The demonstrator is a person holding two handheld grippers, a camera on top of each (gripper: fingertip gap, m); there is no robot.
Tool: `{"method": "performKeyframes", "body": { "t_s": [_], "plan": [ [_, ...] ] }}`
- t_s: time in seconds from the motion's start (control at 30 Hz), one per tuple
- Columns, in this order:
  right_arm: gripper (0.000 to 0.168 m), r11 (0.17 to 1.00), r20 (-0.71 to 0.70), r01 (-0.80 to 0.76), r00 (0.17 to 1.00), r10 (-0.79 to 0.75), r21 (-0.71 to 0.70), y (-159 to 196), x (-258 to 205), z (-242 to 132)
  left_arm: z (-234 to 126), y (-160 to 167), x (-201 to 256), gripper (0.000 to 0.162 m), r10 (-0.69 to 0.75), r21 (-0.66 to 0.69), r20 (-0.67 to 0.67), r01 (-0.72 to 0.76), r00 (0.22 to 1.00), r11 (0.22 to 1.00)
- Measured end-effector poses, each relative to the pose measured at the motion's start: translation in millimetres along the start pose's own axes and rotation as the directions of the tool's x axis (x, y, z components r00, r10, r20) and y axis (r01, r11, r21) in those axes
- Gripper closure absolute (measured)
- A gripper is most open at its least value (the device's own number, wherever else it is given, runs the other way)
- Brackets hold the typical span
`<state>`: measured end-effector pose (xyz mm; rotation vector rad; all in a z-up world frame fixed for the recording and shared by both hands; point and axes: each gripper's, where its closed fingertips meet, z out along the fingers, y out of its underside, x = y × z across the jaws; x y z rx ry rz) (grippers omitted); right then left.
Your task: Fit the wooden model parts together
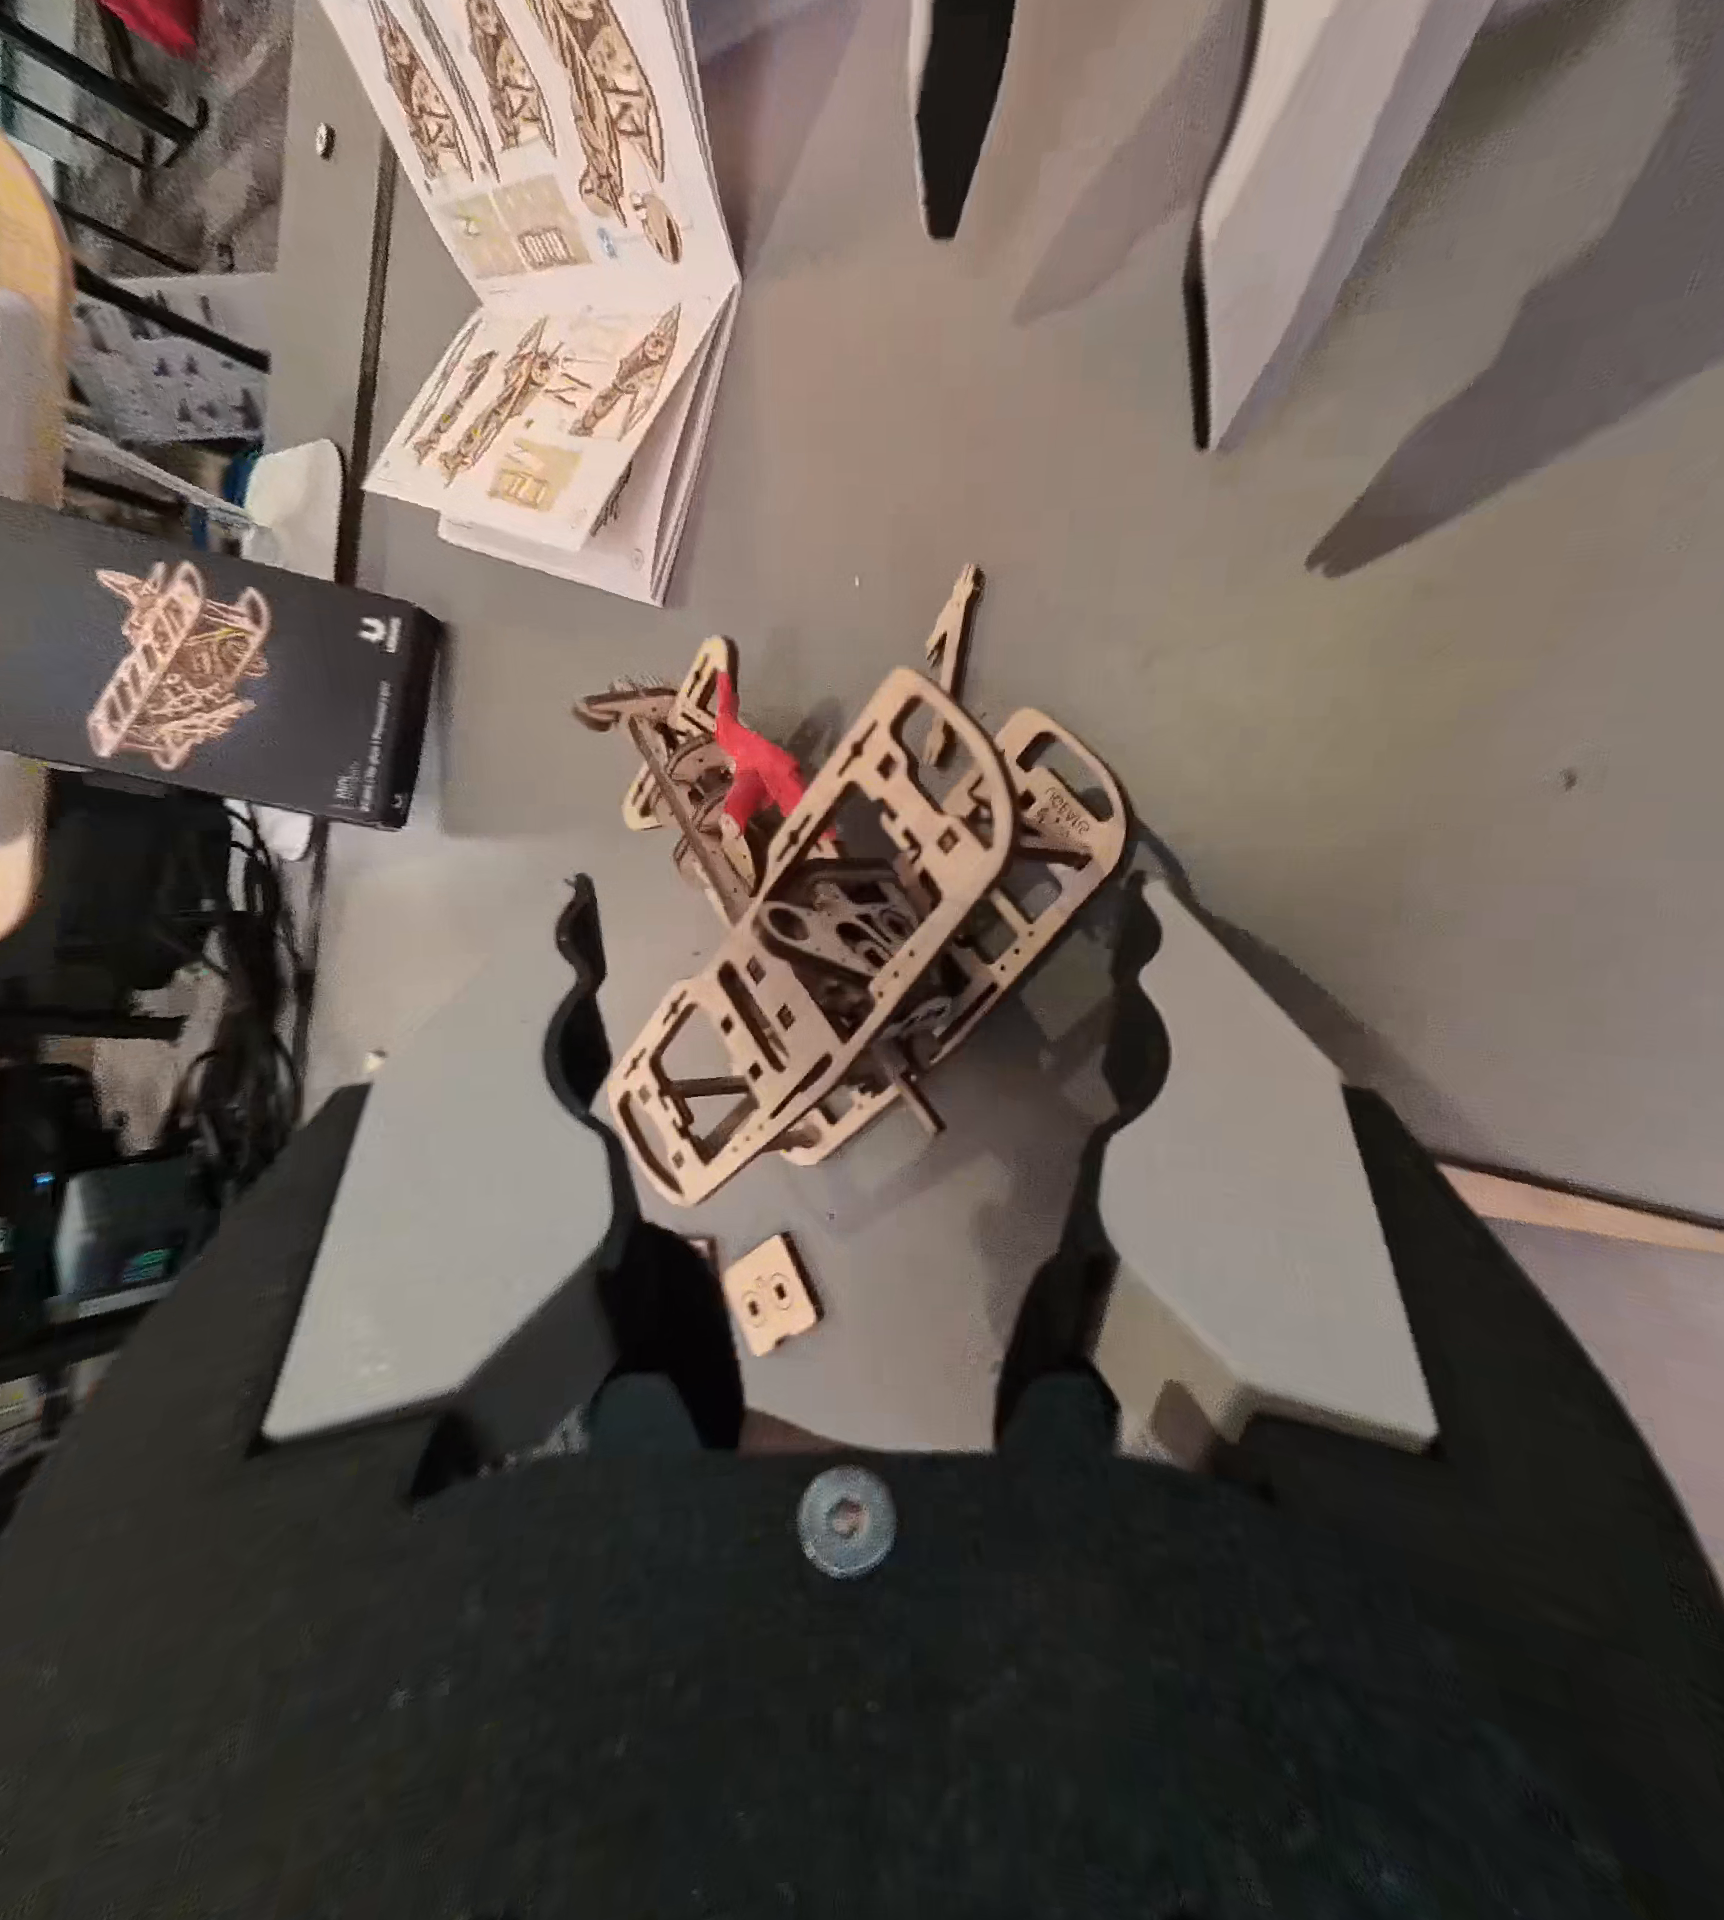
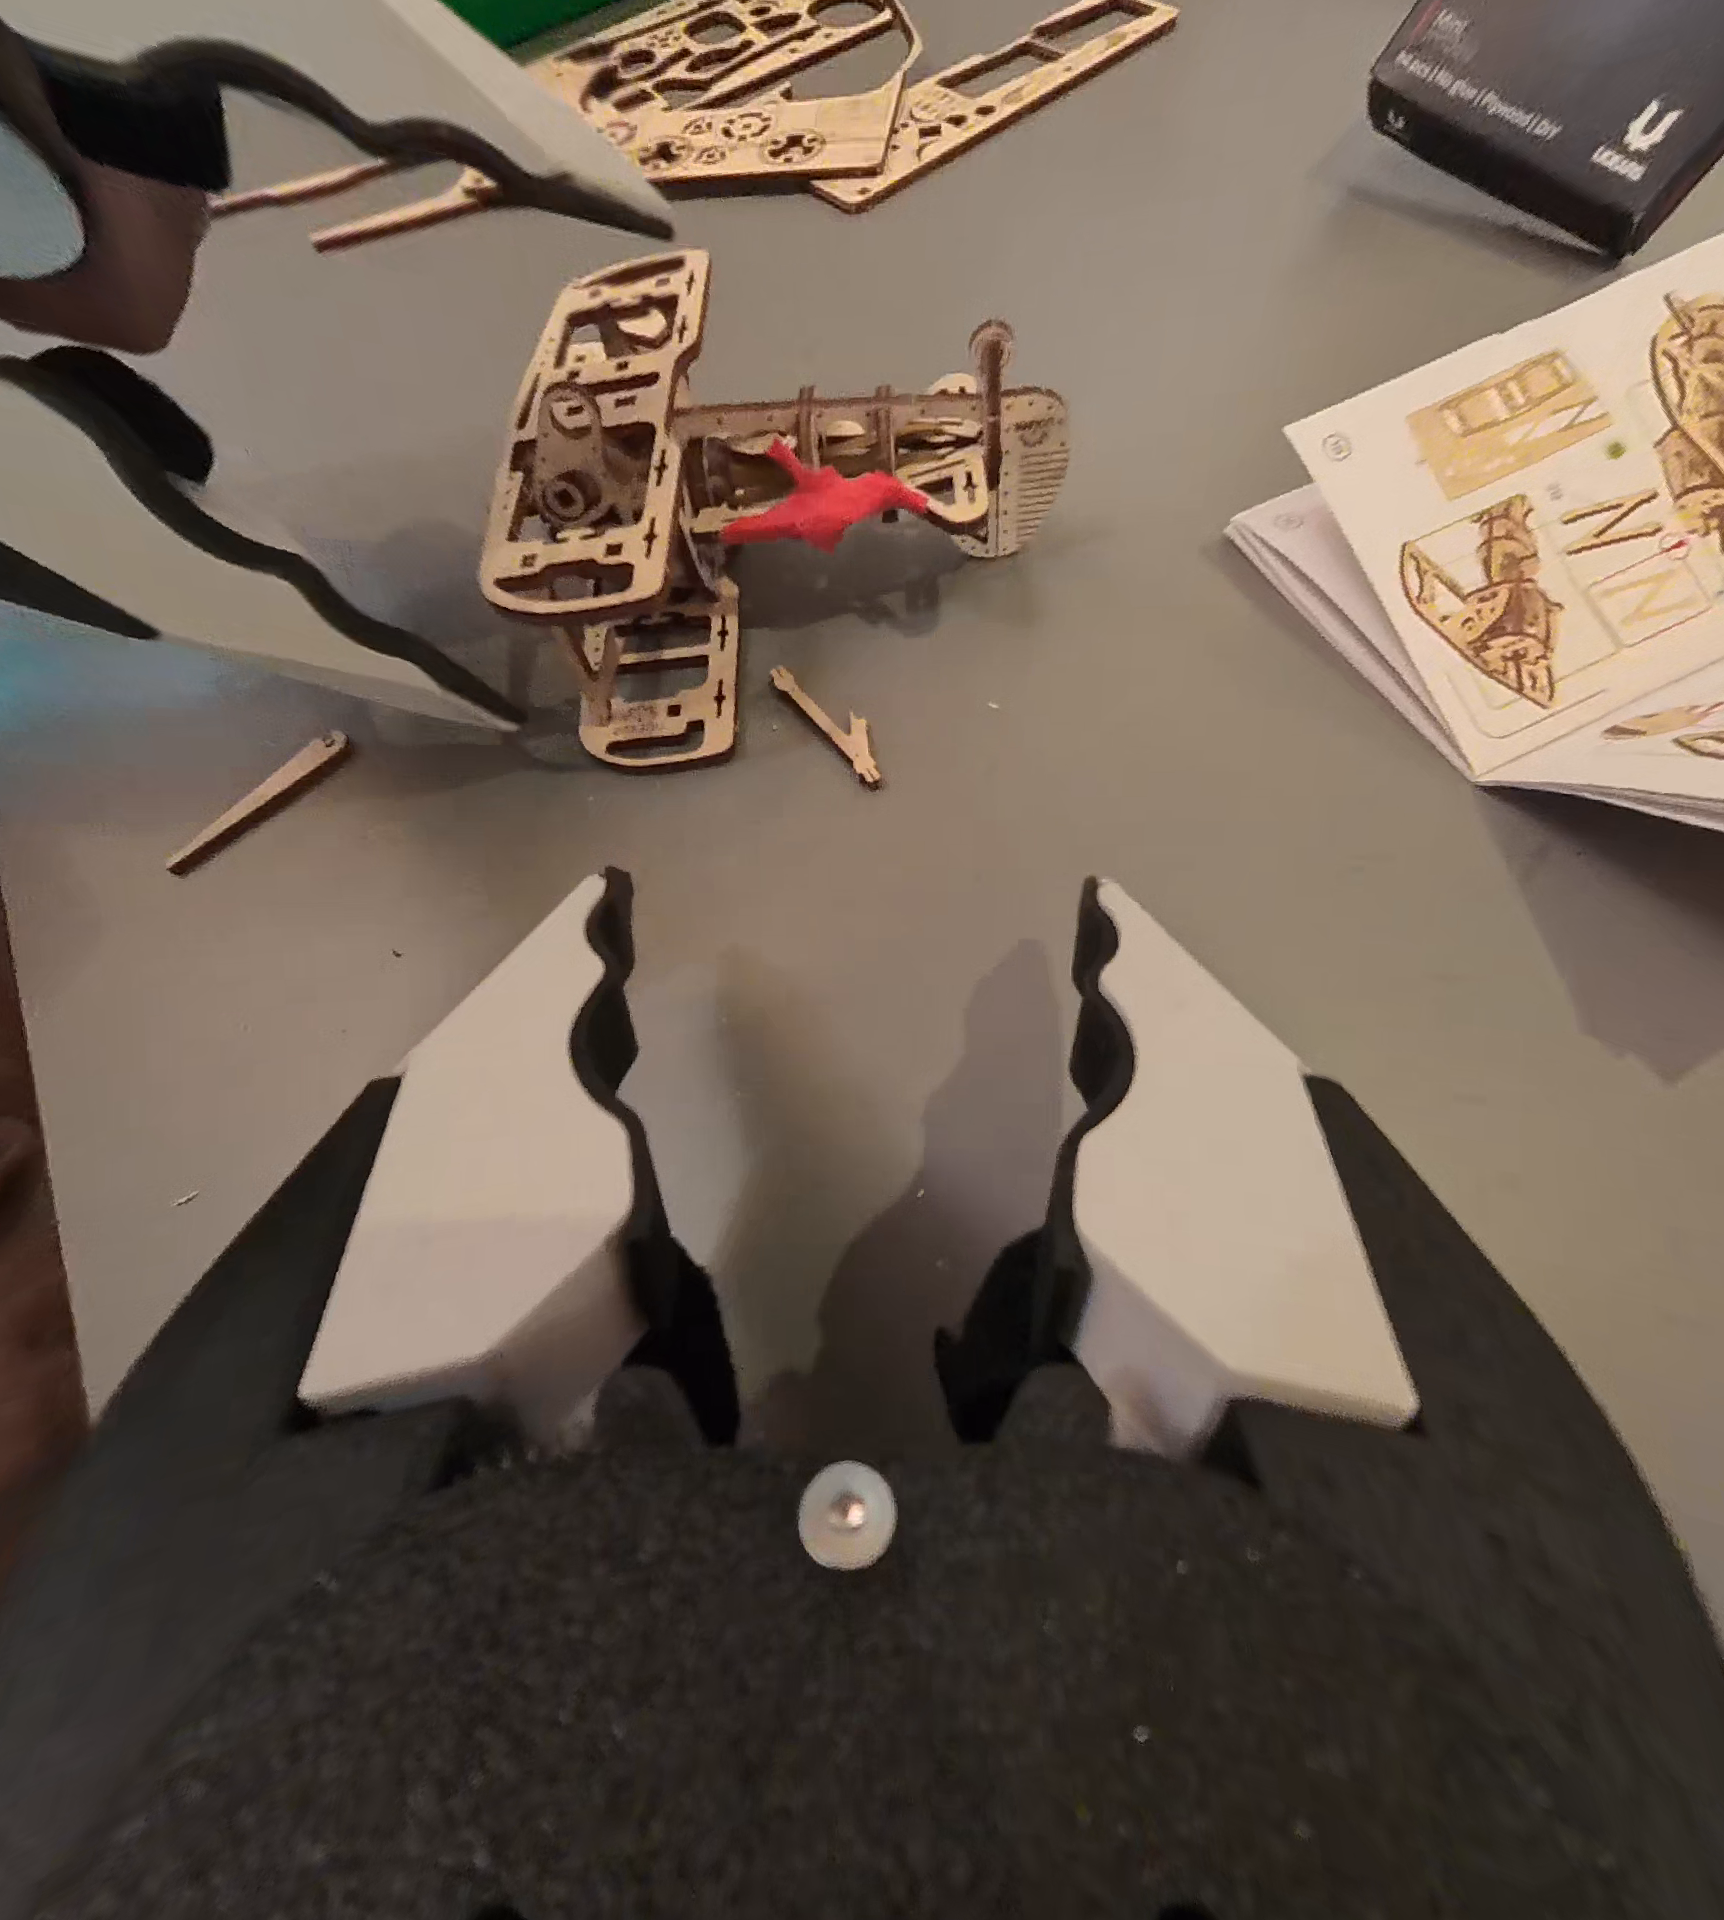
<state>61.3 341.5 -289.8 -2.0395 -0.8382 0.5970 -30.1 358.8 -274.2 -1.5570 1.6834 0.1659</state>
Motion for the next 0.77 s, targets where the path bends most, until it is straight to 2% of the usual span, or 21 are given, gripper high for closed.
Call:
{"method": "performKeyframes", "body": {
  "t_s": [0.1,0.2,0.27,0.33,0.37,0.43,0.5,0.63,0.7,0.77],
  "plan": [
    [0.083,0.999,-0.012,0.012,1.000,-0.013,-0.045,8,4,-2,-8,-6,1,0.067,-0.104,0.057,-0.043,0.106,0.994,0.993],
    [0.083,0.998,-0.023,0.044,0.999,-0.045,-0.045,10,10,-8,-23,-5,-7,0.067,-0.349,0.120,-0.103,0.360,0.932,0.925],
    [0.081,0.998,0.003,0.030,1.000,-0.030,-0.049,12,8,-10,-36,13,-19,0.068,-0.568,0.133,-0.120,0.580,0.814,0.803],
    [0.078,0.998,0.045,0.014,0.999,-0.011,-0.063,16,3,-10,-47,43,-25,0.059,-0.748,0.112,-0.132,0.759,0.651,0.641],
    [0.077,0.997,0.059,0.017,0.998,-0.013,-0.069,18,0,-9,-52,61,-25,0.056,-0.806,0.094,-0.113,0.814,0.580,0.573],
    [0.076,0.997,0.077,0.036,0.997,-0.030,-0.070,17,-6,-6,-64,90,-23,0.055,-0.866,0.110,-0.054,0.865,0.497,0.490],
    [0.077,0.998,0.082,0.051,0.995,-0.048,-0.035,9,-11,-3,-69,105,-20,0.049,-0.871,0.114,0.003,0.865,0.492,0.489],
    [0.075,0.997,-0.048,0.068,0.996,-0.070,-0.045,5,6,3,-60,125,-20,0.039,-0.837,0.058,0.123,0.838,0.533,0.542],
    [0.074,0.995,-0.089,0.042,0.995,-0.050,-0.087,10,13,5,-52,137,-17,0.032,-0.852,0.006,0.128,0.859,0.507,0.512],
    [0.072,0.995,-0.122,0.006,0.992,-0.018,-0.097,12,19,7,-50,147,-25,0.033,-0.856,0.016,0.156,0.865,0.493,0.502]
  ]
}}
